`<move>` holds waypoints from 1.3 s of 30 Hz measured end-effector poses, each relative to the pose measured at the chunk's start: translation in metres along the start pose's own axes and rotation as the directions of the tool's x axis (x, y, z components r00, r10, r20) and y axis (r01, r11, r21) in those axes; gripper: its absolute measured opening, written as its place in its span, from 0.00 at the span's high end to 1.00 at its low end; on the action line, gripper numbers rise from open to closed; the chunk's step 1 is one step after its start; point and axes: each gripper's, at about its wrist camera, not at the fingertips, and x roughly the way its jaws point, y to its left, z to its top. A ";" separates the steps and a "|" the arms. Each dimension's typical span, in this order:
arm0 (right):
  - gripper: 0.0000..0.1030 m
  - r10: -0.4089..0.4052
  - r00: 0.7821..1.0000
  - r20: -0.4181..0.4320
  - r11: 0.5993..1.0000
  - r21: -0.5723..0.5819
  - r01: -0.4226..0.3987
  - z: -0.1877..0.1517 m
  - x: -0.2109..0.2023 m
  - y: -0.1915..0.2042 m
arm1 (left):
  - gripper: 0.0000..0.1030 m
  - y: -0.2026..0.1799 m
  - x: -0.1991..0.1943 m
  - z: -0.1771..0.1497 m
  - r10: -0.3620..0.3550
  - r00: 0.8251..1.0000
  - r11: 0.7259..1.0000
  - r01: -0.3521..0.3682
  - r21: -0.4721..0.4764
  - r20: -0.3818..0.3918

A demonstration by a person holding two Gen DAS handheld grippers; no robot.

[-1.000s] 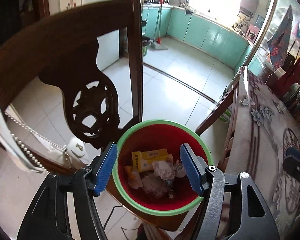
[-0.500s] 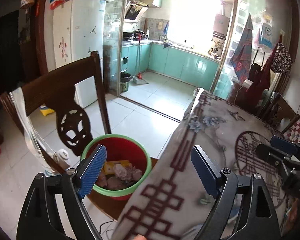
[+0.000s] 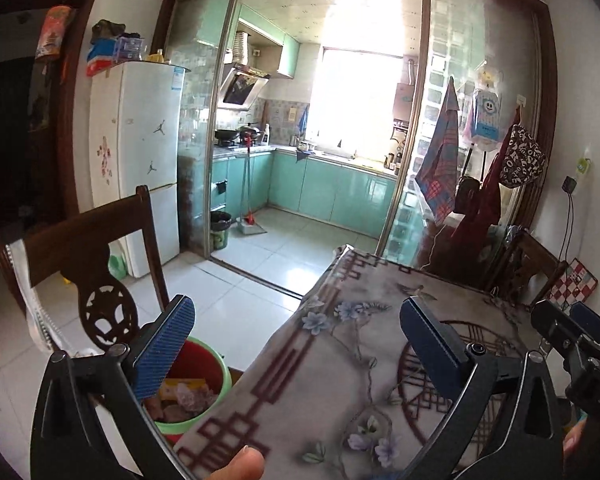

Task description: Collect trash

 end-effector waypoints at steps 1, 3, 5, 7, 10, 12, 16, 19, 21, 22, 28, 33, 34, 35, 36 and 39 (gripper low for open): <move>0.04 -0.005 1.000 0.010 1.000 0.007 0.005 0.002 -0.002 -0.003 | 0.00 -0.004 -0.002 0.000 0.011 1.000 1.000 -0.011 0.016 0.009; 0.03 -0.002 1.000 0.025 1.000 0.024 0.002 0.007 -0.005 -0.006 | 0.00 -0.009 -0.004 -0.001 0.019 1.000 0.999 -0.020 0.050 0.014; 0.03 0.009 1.000 0.028 0.999 0.040 -0.010 0.010 -0.006 -0.011 | 0.00 -0.012 -0.005 -0.002 0.006 1.000 0.998 -0.006 0.056 0.005; 0.03 0.009 1.000 0.025 0.999 0.043 -0.010 0.012 -0.004 -0.012 | 0.00 -0.013 -0.006 -0.002 0.000 1.000 0.999 0.000 0.042 -0.001; 0.03 -0.027 0.999 0.022 0.999 0.034 0.026 0.012 -0.003 -0.014 | 0.00 -0.012 -0.005 -0.002 0.017 1.000 0.999 -0.017 0.028 -0.011; 0.03 -0.029 0.999 0.024 0.999 0.031 0.028 0.012 -0.002 -0.015 | 0.00 -0.011 -0.006 -0.002 0.014 1.000 1.000 -0.013 0.027 -0.016; 0.03 -0.024 1.000 0.012 0.999 0.030 0.023 0.011 0.001 -0.017 | 0.00 -0.016 -0.007 -0.003 0.022 1.000 0.999 -0.022 0.040 -0.014; 0.03 -0.024 1.000 0.006 1.000 0.016 0.024 0.011 0.003 -0.016 | 0.00 -0.019 -0.005 -0.003 0.022 1.000 0.999 -0.021 0.040 -0.022; 0.03 -0.025 1.000 0.006 1.000 0.010 0.025 0.011 0.004 -0.015 | 0.00 -0.021 -0.005 -0.003 0.019 0.999 0.999 -0.018 0.039 -0.026; 0.03 -0.026 1.000 0.006 1.000 0.009 0.026 0.011 0.005 -0.015 | 0.00 -0.022 -0.005 -0.003 0.017 1.000 0.999 -0.016 0.040 -0.026; 0.03 -0.039 0.999 -0.004 0.999 0.012 0.039 0.010 0.008 -0.020 | 0.00 -0.026 -0.004 -0.002 0.016 0.999 0.999 -0.014 0.047 -0.030; 0.03 -0.050 0.999 -0.011 0.998 0.023 0.050 0.007 0.010 -0.025 | 0.00 -0.028 -0.002 -0.002 0.012 0.999 0.999 -0.010 0.051 -0.038; 0.03 -0.052 0.999 -0.011 0.998 0.024 0.052 0.008 0.010 -0.026 | 0.00 -0.028 -0.002 -0.003 0.011 0.999 0.999 -0.009 0.052 -0.039; 0.03 -0.053 0.999 -0.012 0.998 0.023 0.053 0.007 0.010 -0.026 | 0.00 -0.028 -0.001 -0.003 0.008 0.999 0.999 -0.006 0.052 -0.042; 0.03 -0.054 0.998 -0.013 0.998 0.023 0.054 0.007 0.010 -0.026 | 0.00 -0.028 0.000 -0.002 0.005 0.999 0.999 -0.003 0.051 -0.045; 0.03 -0.055 0.998 -0.012 0.998 0.021 0.055 0.008 0.011 -0.026 | 0.00 -0.028 0.001 -0.002 -0.001 0.999 0.999 0.003 0.048 -0.052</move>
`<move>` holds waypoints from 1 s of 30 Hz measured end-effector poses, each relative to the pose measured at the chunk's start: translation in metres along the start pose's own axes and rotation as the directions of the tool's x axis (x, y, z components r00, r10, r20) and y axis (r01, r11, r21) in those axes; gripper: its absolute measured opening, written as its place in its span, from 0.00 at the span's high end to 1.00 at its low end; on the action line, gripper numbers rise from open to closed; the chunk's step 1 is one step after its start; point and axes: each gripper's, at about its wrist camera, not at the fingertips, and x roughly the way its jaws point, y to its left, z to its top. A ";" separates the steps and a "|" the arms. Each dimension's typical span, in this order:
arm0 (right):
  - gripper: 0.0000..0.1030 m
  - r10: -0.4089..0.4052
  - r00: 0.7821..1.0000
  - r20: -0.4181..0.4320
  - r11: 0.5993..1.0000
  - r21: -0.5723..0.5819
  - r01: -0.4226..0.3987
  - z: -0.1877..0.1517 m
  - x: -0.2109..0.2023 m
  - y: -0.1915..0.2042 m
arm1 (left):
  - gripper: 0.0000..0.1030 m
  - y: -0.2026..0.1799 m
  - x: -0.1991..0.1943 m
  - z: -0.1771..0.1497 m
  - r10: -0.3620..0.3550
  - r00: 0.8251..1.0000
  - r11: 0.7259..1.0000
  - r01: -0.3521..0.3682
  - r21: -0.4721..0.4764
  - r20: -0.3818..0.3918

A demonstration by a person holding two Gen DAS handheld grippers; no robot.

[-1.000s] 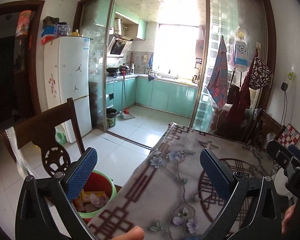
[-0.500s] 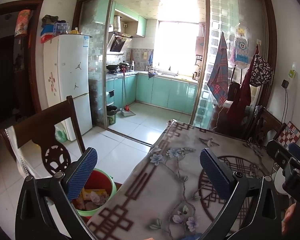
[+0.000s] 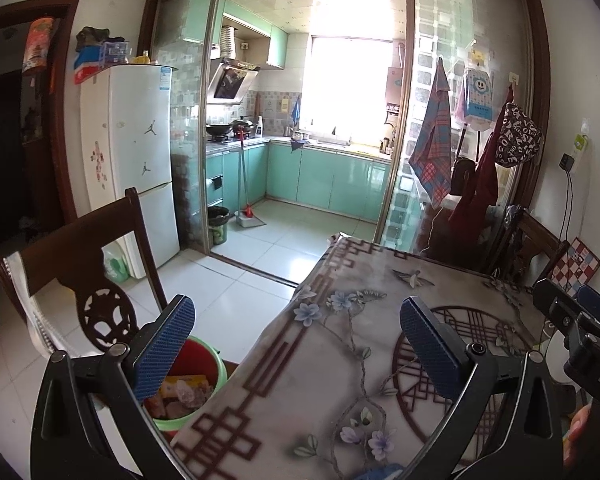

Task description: Collect trash

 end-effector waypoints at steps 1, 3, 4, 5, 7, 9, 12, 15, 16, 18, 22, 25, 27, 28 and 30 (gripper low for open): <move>0.03 -0.001 1.000 0.000 1.000 -0.001 0.001 0.000 0.000 0.000 | 0.00 0.000 0.000 0.000 0.001 1.000 1.000 -0.001 0.000 0.000; 0.03 -0.001 1.000 0.000 1.000 -0.002 0.001 0.000 0.001 -0.001 | 0.00 0.000 0.000 0.000 0.002 1.000 1.000 -0.002 0.001 0.000; 0.03 -0.001 1.000 0.000 1.000 -0.001 0.001 0.000 0.001 -0.001 | 0.00 0.000 0.001 0.000 0.004 1.000 1.000 -0.004 0.001 -0.001; 0.03 -0.001 1.000 0.000 1.000 0.000 0.001 0.000 0.001 -0.001 | 0.00 0.000 0.001 0.000 0.005 1.000 1.000 -0.005 0.001 -0.001; 0.03 -0.002 1.000 0.002 1.000 0.002 0.002 0.000 0.001 -0.001 | 0.00 0.000 0.001 0.000 0.007 1.000 1.000 -0.007 0.001 -0.002; 0.03 -0.004 1.000 0.002 1.000 0.005 0.004 0.000 0.001 -0.002 | 0.00 0.000 0.001 0.000 0.009 1.000 1.000 -0.008 0.002 -0.003; 0.03 -0.004 1.000 -0.003 1.000 0.003 0.004 0.000 0.002 -0.003 | 0.00 -0.001 0.002 0.000 0.011 1.000 1.000 -0.011 0.002 -0.006; 0.03 -0.007 1.000 -0.003 1.000 0.002 0.007 -0.001 0.002 -0.004 | 0.00 0.000 0.003 -0.002 0.007 1.000 1.000 -0.007 0.002 -0.012; 0.03 -0.008 1.000 -0.003 1.000 0.002 0.008 -0.001 0.002 -0.004 | 0.00 0.000 0.003 -0.002 0.006 1.000 1.000 -0.006 0.002 -0.013; 0.03 -0.009 1.000 -0.004 1.000 0.000 0.009 -0.001 0.002 -0.005 | 0.00 -0.001 0.003 -0.003 0.004 1.000 1.000 -0.004 0.000 -0.016; 0.03 -0.013 1.000 -0.008 1.000 0.002 0.013 -0.002 0.004 -0.007 | 0.00 -0.002 0.004 -0.003 0.001 1.000 1.000 -0.001 0.003 -0.020; 0.03 -0.016 1.000 -0.011 1.000 0.006 0.016 -0.002 0.004 -0.008 | 0.00 -0.002 0.005 -0.004 0.002 1.000 1.000 -0.002 0.004 -0.024; 0.03 -0.018 1.000 -0.013 1.000 0.006 0.018 -0.003 0.005 -0.009 | 0.00 -0.002 0.006 -0.003 0.001 1.000 1.000 -0.001 0.003 -0.027; 0.03 -0.020 1.000 -0.014 1.000 0.006 0.020 -0.002 0.005 -0.007 | 0.00 -0.002 0.006 -0.003 0.000 1.000 1.000 0.000 0.003 -0.028; 0.03 -0.020 1.000 -0.013 1.000 0.006 0.020 -0.002 0.005 -0.008 | 0.00 -0.002 0.007 -0.003 0.000 1.000 1.000 0.000 0.003 -0.029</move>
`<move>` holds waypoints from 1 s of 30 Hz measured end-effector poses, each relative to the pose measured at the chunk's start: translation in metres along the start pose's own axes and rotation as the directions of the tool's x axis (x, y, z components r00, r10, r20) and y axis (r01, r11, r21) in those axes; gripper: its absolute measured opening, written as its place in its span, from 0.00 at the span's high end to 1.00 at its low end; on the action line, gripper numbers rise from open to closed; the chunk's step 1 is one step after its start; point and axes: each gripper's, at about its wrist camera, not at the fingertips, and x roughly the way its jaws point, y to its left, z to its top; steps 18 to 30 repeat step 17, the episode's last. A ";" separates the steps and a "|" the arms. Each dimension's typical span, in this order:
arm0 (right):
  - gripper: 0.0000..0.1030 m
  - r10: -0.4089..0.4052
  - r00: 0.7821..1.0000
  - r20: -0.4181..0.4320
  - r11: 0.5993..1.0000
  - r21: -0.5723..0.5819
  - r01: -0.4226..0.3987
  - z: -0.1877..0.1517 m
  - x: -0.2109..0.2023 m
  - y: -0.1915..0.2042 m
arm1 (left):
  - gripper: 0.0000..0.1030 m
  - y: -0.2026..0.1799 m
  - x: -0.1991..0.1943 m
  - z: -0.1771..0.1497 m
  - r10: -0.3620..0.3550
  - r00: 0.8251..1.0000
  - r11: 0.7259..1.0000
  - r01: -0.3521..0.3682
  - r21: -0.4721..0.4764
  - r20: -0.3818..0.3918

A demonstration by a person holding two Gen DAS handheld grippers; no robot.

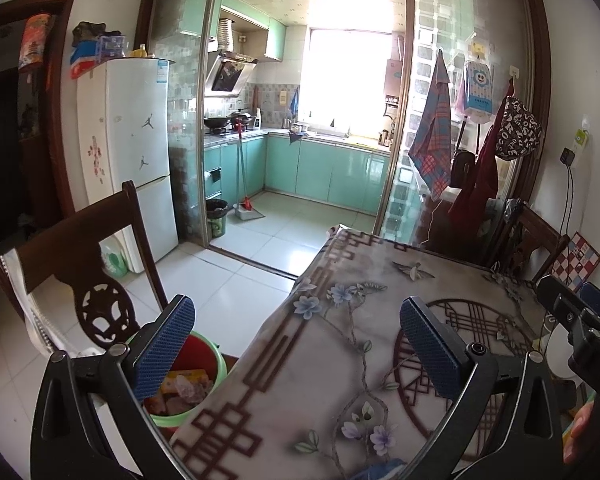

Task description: Collect trash

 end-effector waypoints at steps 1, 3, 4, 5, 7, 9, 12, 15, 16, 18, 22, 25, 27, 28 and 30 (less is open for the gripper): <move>0.03 0.001 1.000 -0.001 1.000 -0.001 -0.001 0.000 0.000 0.000 | 0.00 0.000 0.000 0.000 0.000 1.000 1.000 0.000 0.000 0.000; 0.03 0.001 1.000 -0.002 1.000 -0.001 -0.001 0.000 0.000 0.000 | 0.00 0.000 0.001 0.000 0.000 1.000 1.000 0.000 0.002 -0.002; 0.03 0.000 1.000 -0.003 1.000 -0.002 0.000 0.000 0.001 0.000 | 0.00 0.000 0.002 0.000 -0.001 1.000 1.000 0.001 0.002 -0.004; 0.03 -0.001 1.000 -0.004 1.000 -0.002 0.001 -0.001 0.002 0.001 | 0.00 0.000 0.003 0.000 -0.001 1.000 1.000 0.001 0.002 -0.006; 0.03 -0.001 1.000 -0.005 1.000 -0.003 0.001 -0.001 0.003 0.001 | 0.00 0.001 0.005 0.000 -0.005 1.000 1.000 0.005 0.001 -0.010; 0.03 -0.003 1.000 -0.008 1.000 -0.003 0.003 -0.001 0.004 0.001 | 0.00 0.001 0.008 0.000 -0.007 1.000 1.000 0.007 0.000 -0.015; 0.03 -0.006 1.000 -0.015 1.000 -0.001 0.006 -0.001 0.010 0.001 | 0.00 0.002 0.012 -0.001 -0.007 1.000 1.000 0.007 -0.001 -0.024; 0.03 -0.011 0.999 -0.032 1.000 0.002 0.011 -0.004 0.018 0.001 | 0.00 0.004 0.018 -0.003 -0.042 0.998 0.999 0.041 -0.025 -0.037; 0.03 -0.013 0.999 -0.043 1.000 0.008 0.014 -0.007 0.023 -0.001 | 0.00 0.003 0.021 -0.004 -0.057 0.997 0.998 0.056 -0.031 -0.044; 0.03 -0.019 0.998 -0.056 1.000 0.013 0.020 -0.011 0.027 -0.004 | 0.00 0.001 0.027 -0.007 -0.072 0.996 0.997 0.071 -0.028 -0.054; 0.03 -0.019 0.998 -0.056 1.000 0.013 0.020 -0.011 0.027 -0.004 | 0.00 0.001 0.027 -0.007 -0.072 0.996 0.997 0.071 -0.028 -0.054; 0.03 -0.019 0.998 -0.056 1.000 0.013 0.020 -0.011 0.027 -0.004 | 0.00 0.001 0.027 -0.007 -0.072 0.996 0.997 0.071 -0.028 -0.054; 0.03 -0.019 0.998 -0.056 1.000 0.013 0.020 -0.011 0.027 -0.004 | 0.00 0.001 0.027 -0.007 -0.072 0.996 0.997 0.071 -0.028 -0.054; 0.03 -0.019 0.998 -0.056 1.000 0.013 0.020 -0.011 0.027 -0.004 | 0.00 0.001 0.027 -0.007 -0.072 0.996 0.997 0.071 -0.028 -0.054; 0.03 -0.019 0.998 -0.056 1.000 0.013 0.020 -0.011 0.027 -0.004 | 0.00 0.001 0.027 -0.007 -0.072 0.996 0.997 0.071 -0.028 -0.054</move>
